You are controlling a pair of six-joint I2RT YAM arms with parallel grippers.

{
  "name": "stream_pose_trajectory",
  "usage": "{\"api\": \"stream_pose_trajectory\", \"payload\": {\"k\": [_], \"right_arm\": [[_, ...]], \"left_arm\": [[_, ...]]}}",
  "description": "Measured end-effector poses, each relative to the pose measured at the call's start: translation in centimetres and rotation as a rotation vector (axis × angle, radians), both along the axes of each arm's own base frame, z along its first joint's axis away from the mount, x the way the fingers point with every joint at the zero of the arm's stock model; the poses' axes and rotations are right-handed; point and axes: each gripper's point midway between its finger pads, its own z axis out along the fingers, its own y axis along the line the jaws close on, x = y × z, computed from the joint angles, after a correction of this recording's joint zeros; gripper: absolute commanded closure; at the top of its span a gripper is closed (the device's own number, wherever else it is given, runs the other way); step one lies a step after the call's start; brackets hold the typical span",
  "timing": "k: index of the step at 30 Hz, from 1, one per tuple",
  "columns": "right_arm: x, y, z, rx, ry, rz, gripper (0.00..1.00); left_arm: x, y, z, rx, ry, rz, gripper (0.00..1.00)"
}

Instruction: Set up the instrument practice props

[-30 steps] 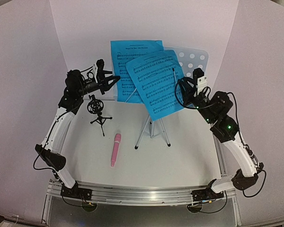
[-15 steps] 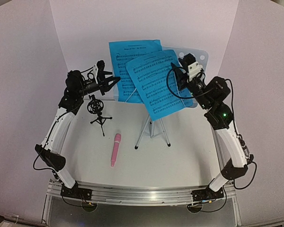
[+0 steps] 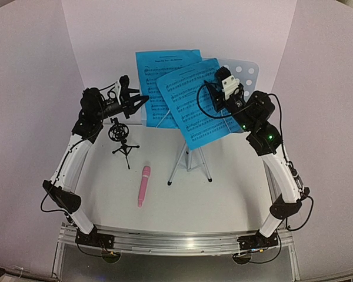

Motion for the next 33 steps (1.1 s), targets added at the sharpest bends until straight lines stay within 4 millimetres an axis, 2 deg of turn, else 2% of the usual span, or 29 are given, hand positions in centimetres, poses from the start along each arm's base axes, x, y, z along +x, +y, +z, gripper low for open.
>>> {"api": "stream_pose_trajectory", "payload": {"k": [6,12,14,20,29,33], "right_arm": [[-0.5,-0.8,1.3,0.016,-0.028,-0.009,0.47],[-0.3,-2.0,2.0,0.033,-0.041,-0.041,0.46],[0.1,-2.4,2.0,0.035,-0.038,-0.050,0.50],[0.8,-3.3,2.0,0.051,-0.031,-0.058,0.73],[0.9,-2.3,1.2,0.053,-0.007,0.001,0.75],[0.9,-2.1,1.1,0.058,0.000,0.009,0.89]], "left_arm": [[0.0,0.0,0.0,0.000,0.000,-0.001,0.68],[-0.1,0.0,0.1,-0.003,-0.007,-0.004,0.68],[0.0,0.0,0.1,-0.002,-0.006,-0.004,0.68],[-0.1,0.0,-0.2,-0.001,-0.003,-0.005,0.68],[-0.2,0.1,-0.4,0.002,0.002,-0.004,0.68],[-0.2,0.1,-0.4,0.002,0.001,-0.004,0.68]]}}
